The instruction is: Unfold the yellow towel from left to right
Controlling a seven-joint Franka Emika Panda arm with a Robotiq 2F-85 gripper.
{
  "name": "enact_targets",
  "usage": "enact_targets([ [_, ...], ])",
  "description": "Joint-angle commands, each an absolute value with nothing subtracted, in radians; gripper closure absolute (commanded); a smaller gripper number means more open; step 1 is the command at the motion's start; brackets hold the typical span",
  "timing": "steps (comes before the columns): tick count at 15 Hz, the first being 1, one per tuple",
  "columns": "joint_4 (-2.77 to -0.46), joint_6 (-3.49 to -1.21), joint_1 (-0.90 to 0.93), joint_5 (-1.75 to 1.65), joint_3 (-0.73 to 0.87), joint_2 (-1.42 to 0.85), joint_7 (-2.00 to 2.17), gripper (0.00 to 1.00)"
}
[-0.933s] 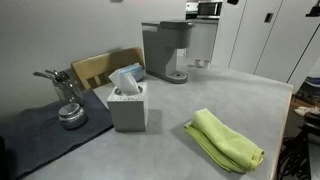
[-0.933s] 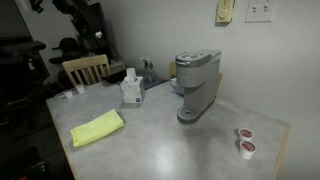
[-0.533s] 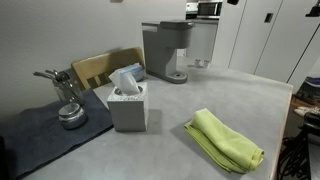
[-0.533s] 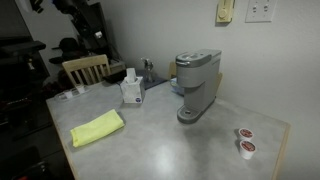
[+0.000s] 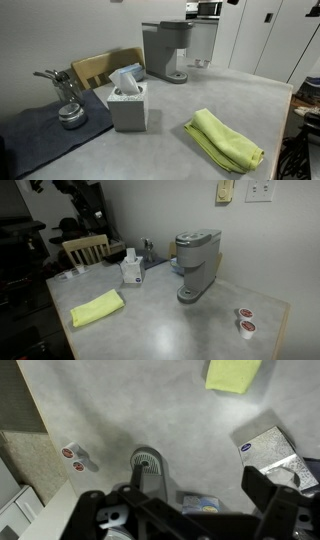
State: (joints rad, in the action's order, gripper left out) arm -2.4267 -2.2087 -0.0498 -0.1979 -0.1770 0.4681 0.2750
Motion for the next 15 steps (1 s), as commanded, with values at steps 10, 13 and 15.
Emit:
enact_targets([
  [10, -2.479, -2.326, -0.035, -0.240, -0.010, 0.446, 0.011, 0.00],
  [13, -2.474, -2.314, -0.043, -0.227, -0.005, 0.453, -0.012, 0.00],
  [15, -2.480, -2.326, -0.039, -0.221, 0.016, 0.445, -0.047, 0.00],
])
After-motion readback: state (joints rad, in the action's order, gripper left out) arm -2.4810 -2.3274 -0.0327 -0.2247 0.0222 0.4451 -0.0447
